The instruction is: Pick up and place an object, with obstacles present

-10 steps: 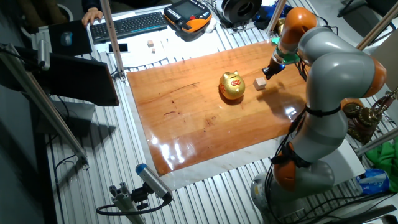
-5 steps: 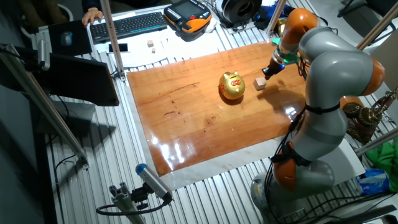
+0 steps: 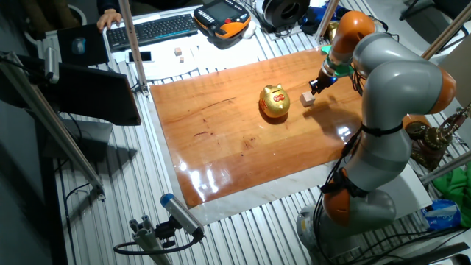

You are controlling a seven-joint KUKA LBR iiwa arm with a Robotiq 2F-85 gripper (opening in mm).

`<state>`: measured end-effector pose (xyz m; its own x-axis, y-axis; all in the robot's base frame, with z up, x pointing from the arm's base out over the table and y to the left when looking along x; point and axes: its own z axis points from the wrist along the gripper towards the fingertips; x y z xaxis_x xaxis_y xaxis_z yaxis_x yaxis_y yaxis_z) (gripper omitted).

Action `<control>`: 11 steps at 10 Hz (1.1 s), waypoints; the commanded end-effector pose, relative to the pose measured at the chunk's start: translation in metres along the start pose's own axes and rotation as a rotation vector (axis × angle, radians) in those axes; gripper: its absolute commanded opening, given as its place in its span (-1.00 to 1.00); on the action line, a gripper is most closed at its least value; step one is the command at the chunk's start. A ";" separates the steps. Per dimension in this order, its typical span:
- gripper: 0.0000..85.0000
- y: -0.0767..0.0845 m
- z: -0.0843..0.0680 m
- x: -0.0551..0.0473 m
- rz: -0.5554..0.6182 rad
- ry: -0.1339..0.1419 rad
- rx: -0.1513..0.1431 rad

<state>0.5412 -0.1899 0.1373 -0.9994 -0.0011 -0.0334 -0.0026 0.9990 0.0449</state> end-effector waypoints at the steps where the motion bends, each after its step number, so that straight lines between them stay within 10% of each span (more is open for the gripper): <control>1: 0.60 -0.001 0.000 0.000 -0.004 -0.002 -0.001; 11: 0.60 -0.013 0.034 -0.001 -0.057 -0.030 0.006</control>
<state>0.5439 -0.2013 0.1015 -0.9962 -0.0573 -0.0662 -0.0599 0.9975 0.0381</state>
